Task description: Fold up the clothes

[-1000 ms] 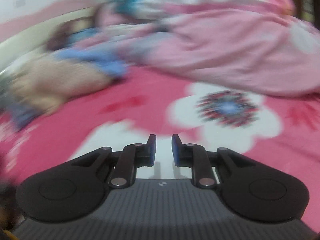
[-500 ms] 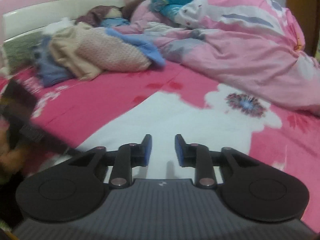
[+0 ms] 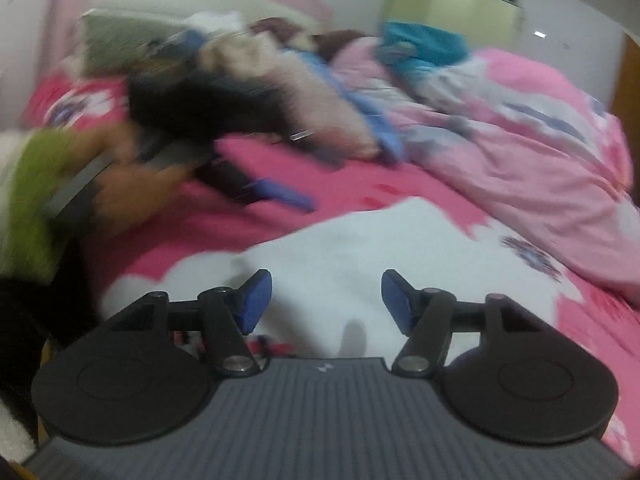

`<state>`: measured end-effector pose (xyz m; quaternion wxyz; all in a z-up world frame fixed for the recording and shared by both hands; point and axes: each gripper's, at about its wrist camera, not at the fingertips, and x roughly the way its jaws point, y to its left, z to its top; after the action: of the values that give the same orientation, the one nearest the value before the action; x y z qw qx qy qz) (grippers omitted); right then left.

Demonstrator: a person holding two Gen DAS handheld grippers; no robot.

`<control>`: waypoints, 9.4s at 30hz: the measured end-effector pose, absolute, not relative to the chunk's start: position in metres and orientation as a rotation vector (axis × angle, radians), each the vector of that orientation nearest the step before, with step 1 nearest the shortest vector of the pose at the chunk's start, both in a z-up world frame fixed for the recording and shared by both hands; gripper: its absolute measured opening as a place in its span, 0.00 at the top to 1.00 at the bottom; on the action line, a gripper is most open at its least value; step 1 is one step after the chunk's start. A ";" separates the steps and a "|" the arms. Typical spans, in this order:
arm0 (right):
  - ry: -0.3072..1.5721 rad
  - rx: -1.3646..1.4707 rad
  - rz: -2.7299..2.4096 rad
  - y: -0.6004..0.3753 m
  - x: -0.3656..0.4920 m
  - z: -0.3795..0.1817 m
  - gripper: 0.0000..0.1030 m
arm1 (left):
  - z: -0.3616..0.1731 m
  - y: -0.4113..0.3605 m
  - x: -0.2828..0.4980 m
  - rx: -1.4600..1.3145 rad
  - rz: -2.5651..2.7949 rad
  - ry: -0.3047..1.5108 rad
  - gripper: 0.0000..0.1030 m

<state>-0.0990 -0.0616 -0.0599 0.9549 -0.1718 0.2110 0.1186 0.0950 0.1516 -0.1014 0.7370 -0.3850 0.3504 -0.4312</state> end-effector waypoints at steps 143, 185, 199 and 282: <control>0.188 0.744 -0.179 -0.254 -0.208 -0.096 0.39 | -0.084 -0.094 0.115 -0.790 -0.924 1.014 0.26; -0.395 1.905 0.297 -0.366 -0.201 -0.178 0.86 | -0.125 -0.176 0.149 -1.230 -1.049 1.114 0.05; -0.273 1.858 0.296 -0.352 -0.225 -0.180 0.86 | -0.106 -0.180 0.155 -1.186 -1.054 1.118 0.50; 0.632 0.939 0.058 -0.342 -0.152 -0.091 0.83 | -0.071 0.075 -0.030 -0.380 -0.983 1.066 0.40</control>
<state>-0.1518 -0.3420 -0.0914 0.8437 0.4448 0.2993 0.0274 -0.0303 0.0750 -0.0714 0.7320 -0.1727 0.4845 -0.4467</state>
